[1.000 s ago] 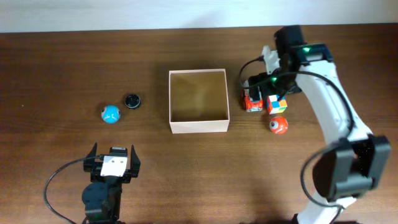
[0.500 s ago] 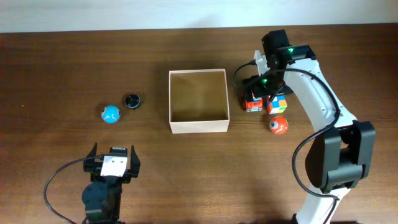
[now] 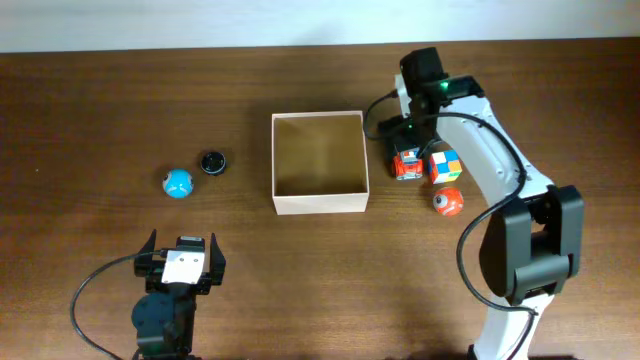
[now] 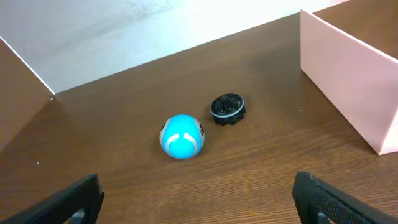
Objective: Pack container
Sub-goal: 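Move the right gripper over the red toy fire truck, then lower the right gripper and grasp the red fire truck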
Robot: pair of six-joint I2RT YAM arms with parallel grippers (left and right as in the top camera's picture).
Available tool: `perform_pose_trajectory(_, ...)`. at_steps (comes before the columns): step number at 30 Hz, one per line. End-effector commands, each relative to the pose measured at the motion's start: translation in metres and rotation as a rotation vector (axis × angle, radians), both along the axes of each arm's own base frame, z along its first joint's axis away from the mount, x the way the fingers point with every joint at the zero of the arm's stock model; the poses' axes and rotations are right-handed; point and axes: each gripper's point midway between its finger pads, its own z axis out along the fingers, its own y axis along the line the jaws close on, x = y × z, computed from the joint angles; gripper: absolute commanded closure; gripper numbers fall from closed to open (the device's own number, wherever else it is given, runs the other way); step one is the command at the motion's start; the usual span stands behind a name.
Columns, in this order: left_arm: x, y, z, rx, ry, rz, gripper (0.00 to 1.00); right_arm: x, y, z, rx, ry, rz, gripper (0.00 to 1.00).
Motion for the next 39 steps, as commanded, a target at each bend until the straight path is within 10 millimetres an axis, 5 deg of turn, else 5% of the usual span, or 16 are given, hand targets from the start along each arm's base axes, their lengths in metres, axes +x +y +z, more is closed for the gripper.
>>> perform_pose_trajectory(1,0.0,0.002,-0.002,0.013,0.003,0.007,0.01,0.008,0.006,0.002,-0.012,-0.032,0.003,0.01)
perform_pose_trajectory(14,0.0,0.002,-0.002,0.013,0.003,0.007,0.01,0.006,0.01,-0.04,0.04,0.06,-0.043,0.01)
perform_pose_trajectory(26,0.0,0.002,-0.002,0.013,0.003,0.007,0.01,0.011,-0.019,-0.04,0.191,0.094,-0.15,0.01)
perform_pose_trajectory(39,0.0,0.002,-0.002,0.013,0.003,0.007,0.01,0.008,-0.006,-0.053,0.18,0.119,-0.118,0.02)
